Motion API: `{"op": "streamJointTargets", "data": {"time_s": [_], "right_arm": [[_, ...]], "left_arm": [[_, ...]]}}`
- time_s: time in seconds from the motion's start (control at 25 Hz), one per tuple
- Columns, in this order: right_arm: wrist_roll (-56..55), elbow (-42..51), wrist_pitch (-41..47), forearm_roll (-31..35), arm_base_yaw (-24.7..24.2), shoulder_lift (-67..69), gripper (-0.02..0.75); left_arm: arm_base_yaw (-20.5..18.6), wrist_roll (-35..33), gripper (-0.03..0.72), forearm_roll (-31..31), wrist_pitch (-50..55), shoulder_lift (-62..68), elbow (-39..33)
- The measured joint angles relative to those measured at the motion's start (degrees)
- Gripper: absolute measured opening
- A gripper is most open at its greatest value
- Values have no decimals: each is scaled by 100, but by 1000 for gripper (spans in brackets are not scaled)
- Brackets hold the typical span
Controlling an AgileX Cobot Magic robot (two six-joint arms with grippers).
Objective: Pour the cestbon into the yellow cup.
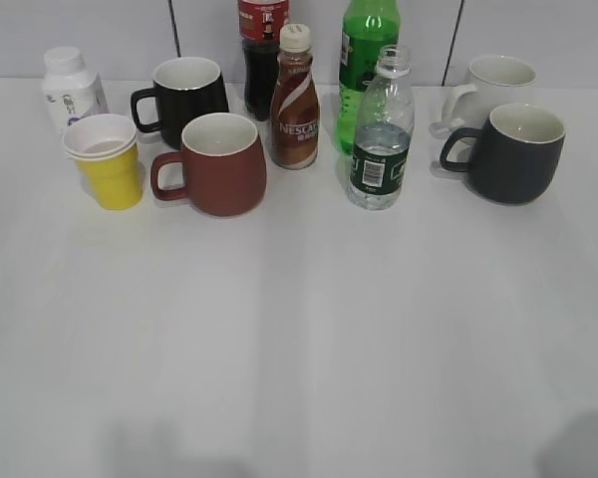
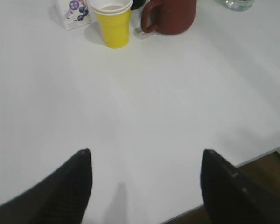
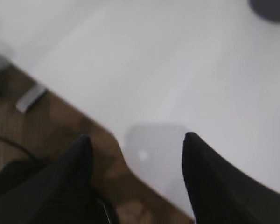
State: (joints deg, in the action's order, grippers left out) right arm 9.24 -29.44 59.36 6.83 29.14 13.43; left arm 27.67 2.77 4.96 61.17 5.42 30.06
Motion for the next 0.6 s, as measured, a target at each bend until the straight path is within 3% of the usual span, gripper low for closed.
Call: {"op": "streamJointTargets", "data": {"time_s": [0.6], "right_arm": [[65, 2, 30, -23, 0, -7, 449]], "left_arm": [[0, -11, 548, -34, -5, 0, 0]]}}
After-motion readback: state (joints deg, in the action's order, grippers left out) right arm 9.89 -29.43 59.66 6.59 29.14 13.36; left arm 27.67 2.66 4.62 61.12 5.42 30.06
